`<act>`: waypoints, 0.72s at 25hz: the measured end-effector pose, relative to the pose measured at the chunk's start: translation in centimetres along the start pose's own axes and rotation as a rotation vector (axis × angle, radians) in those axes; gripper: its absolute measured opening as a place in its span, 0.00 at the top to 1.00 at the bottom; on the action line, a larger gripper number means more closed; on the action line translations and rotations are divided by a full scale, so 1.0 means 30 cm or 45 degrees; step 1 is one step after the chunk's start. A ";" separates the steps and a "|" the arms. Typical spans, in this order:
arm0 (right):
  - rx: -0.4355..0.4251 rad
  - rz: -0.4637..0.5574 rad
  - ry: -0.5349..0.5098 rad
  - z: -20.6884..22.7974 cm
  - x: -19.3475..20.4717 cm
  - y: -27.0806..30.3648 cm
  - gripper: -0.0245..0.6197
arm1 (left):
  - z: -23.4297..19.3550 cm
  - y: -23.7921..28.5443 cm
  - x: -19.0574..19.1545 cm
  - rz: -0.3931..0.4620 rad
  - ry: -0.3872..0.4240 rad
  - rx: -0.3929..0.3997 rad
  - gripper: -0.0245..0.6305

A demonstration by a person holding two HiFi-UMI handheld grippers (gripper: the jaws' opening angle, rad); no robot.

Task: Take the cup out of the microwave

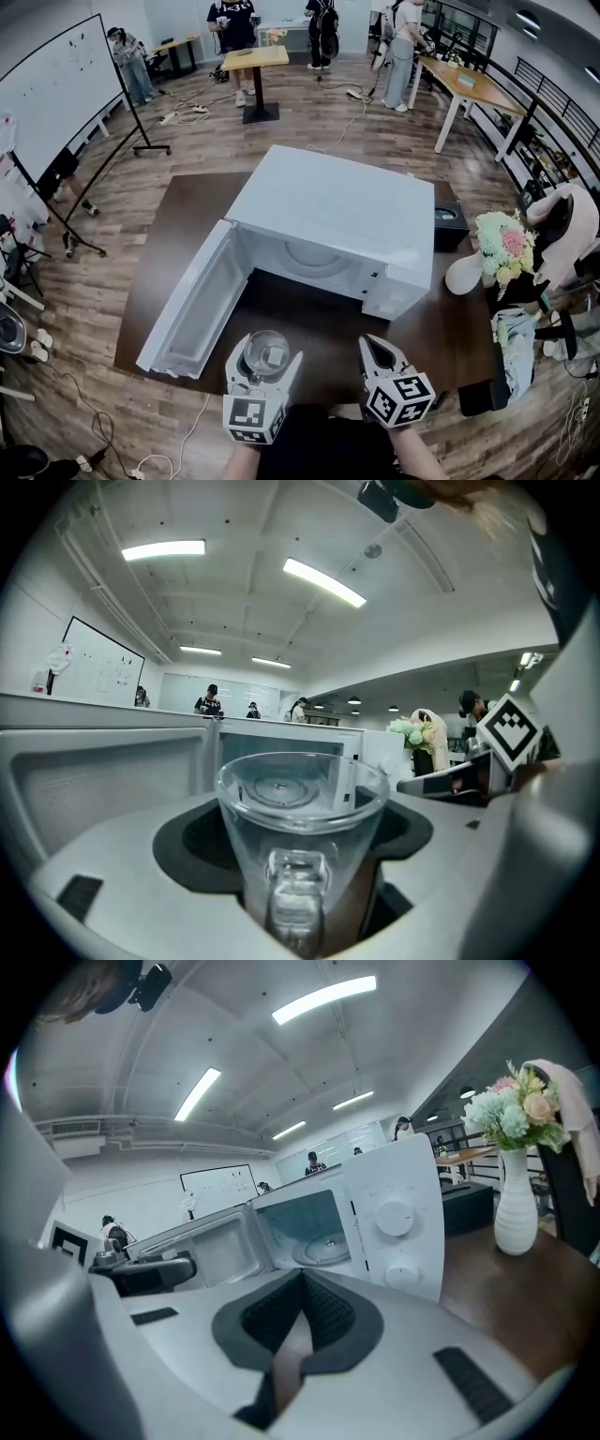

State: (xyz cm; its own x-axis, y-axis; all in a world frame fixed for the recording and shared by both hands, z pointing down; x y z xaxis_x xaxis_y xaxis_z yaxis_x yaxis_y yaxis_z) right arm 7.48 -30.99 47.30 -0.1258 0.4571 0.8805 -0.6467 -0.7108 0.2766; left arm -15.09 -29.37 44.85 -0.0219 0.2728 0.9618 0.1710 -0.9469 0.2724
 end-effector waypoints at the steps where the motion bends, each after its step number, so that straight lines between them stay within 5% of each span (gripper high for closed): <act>1: 0.010 0.005 -0.019 0.000 -0.007 -0.003 0.97 | -0.005 -0.009 -0.001 -0.003 0.002 0.001 0.36; 9: 0.055 0.043 -0.158 -0.013 -0.059 -0.027 0.97 | -0.039 -0.061 0.000 -0.009 -0.046 -0.006 0.36; 18: 0.065 0.044 -0.151 -0.038 -0.041 -0.033 0.97 | -0.044 -0.060 -0.013 0.019 -0.054 0.015 0.36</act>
State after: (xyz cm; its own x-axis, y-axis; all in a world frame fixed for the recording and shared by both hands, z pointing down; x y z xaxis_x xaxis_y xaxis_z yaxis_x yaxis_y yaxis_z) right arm 7.42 -30.24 45.49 -0.0556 0.3674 0.9284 -0.6043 -0.7526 0.2616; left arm -16.69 -28.00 44.02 0.0225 0.2655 0.9638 0.1823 -0.9490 0.2572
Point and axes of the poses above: the fingertips, and each gripper's own axes: y forward along the fingers, z to its right, x out of its underside, the point moved 7 cm from there along -y, backward along the fingers, and after that the axes turned 13 degrees about -x, right-handed, at the moved point
